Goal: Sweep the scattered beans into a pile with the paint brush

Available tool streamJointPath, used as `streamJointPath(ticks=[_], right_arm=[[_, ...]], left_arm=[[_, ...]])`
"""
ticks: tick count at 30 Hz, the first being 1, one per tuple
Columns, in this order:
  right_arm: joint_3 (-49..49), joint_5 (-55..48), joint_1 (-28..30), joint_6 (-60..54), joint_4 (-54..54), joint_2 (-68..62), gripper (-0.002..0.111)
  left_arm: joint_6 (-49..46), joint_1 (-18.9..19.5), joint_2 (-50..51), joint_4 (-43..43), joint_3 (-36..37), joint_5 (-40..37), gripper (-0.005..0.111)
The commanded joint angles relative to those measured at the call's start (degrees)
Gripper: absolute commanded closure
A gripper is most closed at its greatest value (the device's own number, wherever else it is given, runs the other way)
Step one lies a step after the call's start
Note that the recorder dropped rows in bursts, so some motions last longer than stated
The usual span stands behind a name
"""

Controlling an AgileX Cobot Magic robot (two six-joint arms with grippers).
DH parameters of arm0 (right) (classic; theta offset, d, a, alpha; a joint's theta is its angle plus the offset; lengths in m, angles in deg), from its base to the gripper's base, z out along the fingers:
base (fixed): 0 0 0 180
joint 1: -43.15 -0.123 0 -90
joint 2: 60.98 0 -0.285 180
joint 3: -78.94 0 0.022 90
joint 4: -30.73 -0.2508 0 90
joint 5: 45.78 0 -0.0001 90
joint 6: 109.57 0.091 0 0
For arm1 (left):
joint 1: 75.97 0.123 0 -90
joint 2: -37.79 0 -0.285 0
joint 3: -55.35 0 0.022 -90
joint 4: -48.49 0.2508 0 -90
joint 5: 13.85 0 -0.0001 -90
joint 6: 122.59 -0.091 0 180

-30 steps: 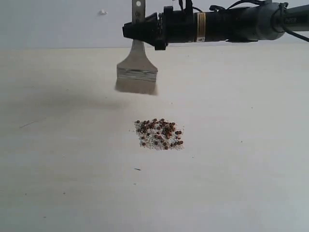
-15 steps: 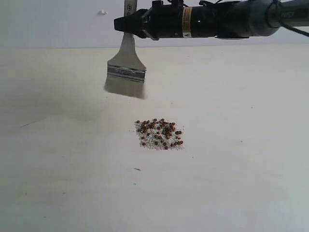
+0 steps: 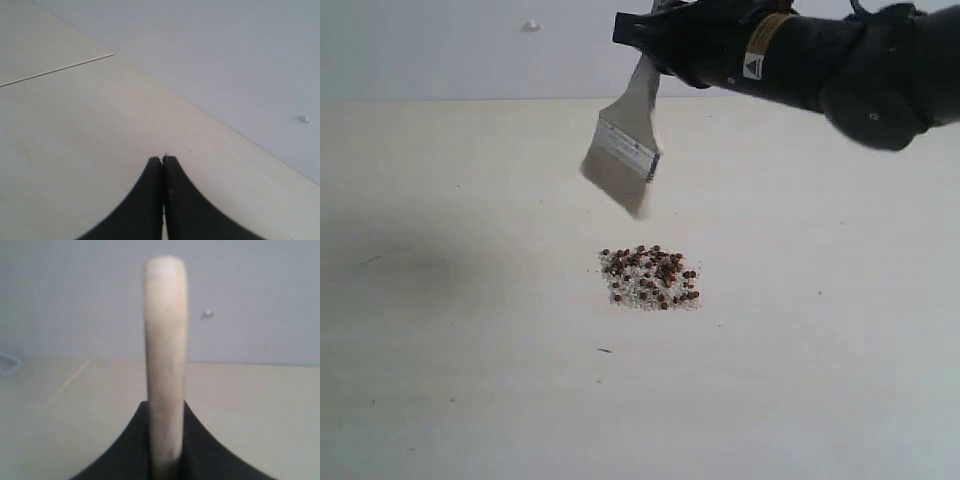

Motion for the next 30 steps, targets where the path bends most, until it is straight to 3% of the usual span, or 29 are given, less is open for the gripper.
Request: streamJointPath(ticks=[1,6,10,30], right_arm=[[6.1,7.4,-8.4,-29.0,-41.1,1.3,0.108],[7.9,26.8,-22.1,-51.5,-74.7,-2.0,0.108],[7.5,43.1,-30.6,-54.2,-87.7,-6.6,0.108],[-1.6,43.1,-32.9,-52.3,-95.7,-18.1,0.108]], left_arm=[[0.0,0.1,-0.4,-0.1,-0.1,0.1,0.107],[0.0,0.1,-0.4,-0.1,-0.1,0.1,0.107],[0.0,0.1,-0.4,-0.1,-0.1,0.1,0.107],[0.0,0.1,-0.4,-0.1,-0.1,0.1,0.107]])
